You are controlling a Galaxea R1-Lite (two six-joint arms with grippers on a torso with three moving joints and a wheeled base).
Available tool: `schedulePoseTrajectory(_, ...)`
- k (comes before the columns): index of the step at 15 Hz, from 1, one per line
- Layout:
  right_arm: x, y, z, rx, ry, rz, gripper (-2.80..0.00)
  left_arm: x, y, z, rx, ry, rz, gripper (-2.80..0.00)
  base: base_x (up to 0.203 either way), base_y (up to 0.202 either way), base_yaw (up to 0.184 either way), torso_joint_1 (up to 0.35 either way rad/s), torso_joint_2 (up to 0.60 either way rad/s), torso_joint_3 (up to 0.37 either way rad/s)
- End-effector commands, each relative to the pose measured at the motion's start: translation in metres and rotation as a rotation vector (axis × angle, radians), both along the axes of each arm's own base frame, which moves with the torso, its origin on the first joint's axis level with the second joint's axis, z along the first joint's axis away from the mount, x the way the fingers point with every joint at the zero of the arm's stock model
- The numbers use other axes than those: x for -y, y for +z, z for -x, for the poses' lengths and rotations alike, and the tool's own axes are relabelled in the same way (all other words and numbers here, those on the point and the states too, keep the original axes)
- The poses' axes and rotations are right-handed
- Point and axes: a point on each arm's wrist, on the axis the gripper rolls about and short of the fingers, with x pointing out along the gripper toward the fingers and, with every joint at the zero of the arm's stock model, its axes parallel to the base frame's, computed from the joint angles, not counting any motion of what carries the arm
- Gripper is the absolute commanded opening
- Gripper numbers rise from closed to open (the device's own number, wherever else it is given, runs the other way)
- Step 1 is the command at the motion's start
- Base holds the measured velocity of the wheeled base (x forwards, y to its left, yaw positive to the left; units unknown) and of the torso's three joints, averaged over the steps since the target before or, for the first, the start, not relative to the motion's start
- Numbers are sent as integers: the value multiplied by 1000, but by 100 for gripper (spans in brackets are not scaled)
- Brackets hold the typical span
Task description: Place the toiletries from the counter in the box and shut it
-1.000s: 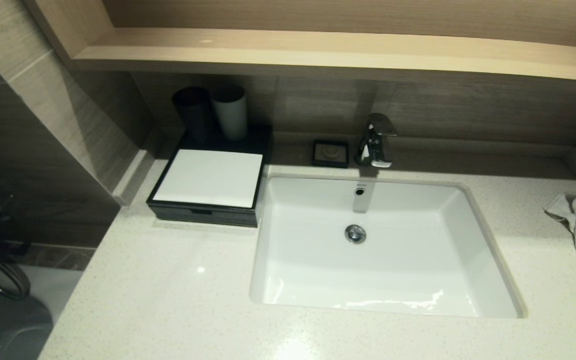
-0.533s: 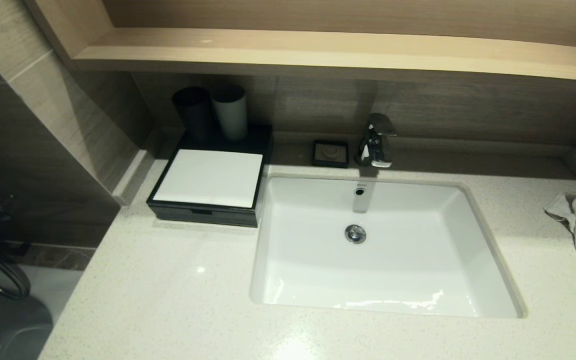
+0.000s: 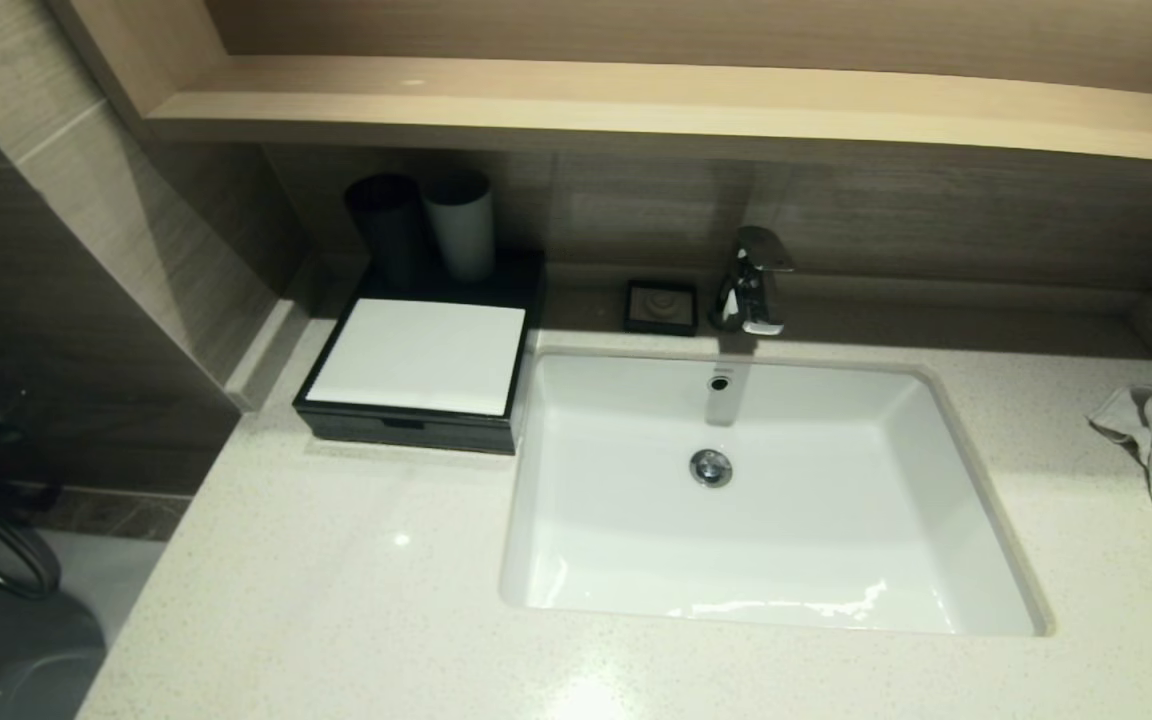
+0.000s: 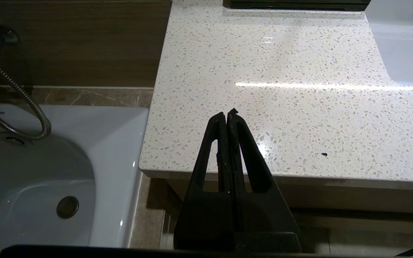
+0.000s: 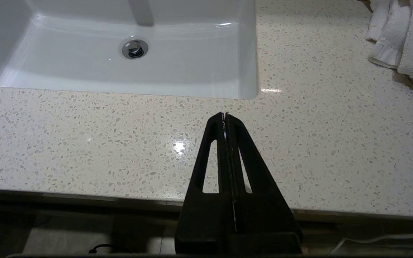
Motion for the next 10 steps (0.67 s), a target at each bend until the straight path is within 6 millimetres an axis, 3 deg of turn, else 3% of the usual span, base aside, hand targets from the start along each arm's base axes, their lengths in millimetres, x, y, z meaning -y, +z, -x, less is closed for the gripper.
schedulePoseTrajectory(1, 0, 0, 0, -2, 1, 0, -280, 0, 0, 0, 0, 0, 0, -280, 0, 0, 0, 0, 0, 0)
schedulePoseTrajectory(10, 0, 0, 0, 0, 2, 0, -280, 0, 0, 0, 0, 0, 0, -280, 0, 0, 0, 0, 0, 0)
